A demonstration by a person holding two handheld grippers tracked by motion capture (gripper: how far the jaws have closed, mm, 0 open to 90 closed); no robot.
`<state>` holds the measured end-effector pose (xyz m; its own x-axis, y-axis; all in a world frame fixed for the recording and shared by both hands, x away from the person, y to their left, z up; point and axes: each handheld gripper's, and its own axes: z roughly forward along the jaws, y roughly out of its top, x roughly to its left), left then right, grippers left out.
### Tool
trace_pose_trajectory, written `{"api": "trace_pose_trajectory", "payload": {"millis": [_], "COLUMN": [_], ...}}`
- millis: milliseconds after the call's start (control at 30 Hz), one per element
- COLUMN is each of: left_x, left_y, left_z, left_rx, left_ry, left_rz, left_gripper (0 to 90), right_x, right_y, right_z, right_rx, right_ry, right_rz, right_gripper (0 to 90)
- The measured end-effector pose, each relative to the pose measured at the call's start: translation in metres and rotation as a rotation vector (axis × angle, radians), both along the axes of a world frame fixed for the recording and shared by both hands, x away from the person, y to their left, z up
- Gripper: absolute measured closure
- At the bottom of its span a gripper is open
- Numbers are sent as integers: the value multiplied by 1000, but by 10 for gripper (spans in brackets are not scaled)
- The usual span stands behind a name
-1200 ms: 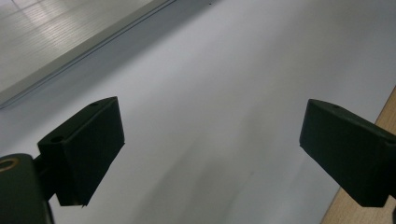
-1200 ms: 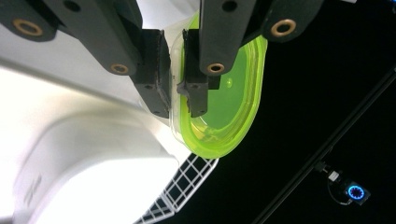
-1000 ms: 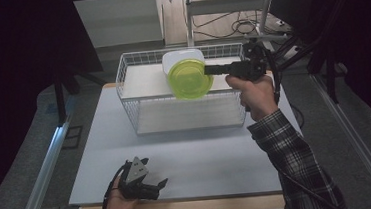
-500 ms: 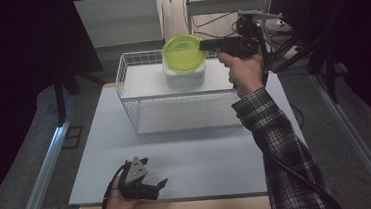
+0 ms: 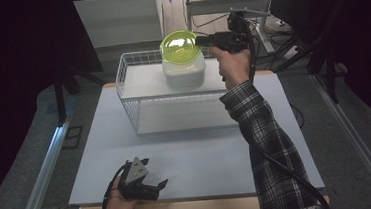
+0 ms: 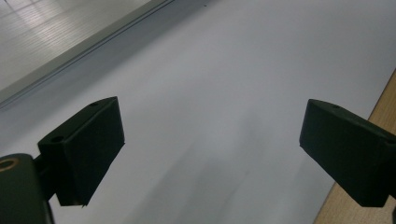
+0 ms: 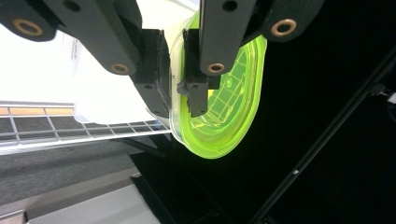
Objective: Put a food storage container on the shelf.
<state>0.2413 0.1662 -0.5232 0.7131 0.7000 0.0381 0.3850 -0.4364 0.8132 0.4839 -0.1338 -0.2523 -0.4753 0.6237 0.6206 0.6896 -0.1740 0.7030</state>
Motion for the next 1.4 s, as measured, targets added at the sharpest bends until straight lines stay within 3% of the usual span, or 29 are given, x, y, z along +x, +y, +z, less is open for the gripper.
{"api": "trace_pose_trajectory", "payload": {"millis": [300, 400, 500, 600, 767, 1167, 1400], "left_x": [0, 0, 0, 0, 0, 0, 0], "left_y": [0, 0, -1, -1, 0, 0, 0], "left_z": [0, 0, -1, -1, -1, -1, -1], "left_rx": [-2, 3, 4, 4, 4, 4, 7], "left_ry": [2, 2, 5, 4, 6, 6, 5], "left_rz": [-3, -6, -8, -9, -8, -6, -7], "left_gripper": [60, 60, 60, 60, 60, 60, 60], "right_x": [5, 6, 7, 8, 10, 8, 5], "right_y": [8, 10, 10, 11, 12, 8, 2], "right_z": [0, 0, 0, 0, -3, -2, -8], "right_rx": [-43, -96, -102, -144, -148, -141, -148], "right_ry": [-13, -24, -25, -38, -43, -94, -112], "right_rz": [-31, -53, -54, -71, -66, -17, 44], "right_gripper": [799, 774, 760, 737, 664, 303, 180]}}
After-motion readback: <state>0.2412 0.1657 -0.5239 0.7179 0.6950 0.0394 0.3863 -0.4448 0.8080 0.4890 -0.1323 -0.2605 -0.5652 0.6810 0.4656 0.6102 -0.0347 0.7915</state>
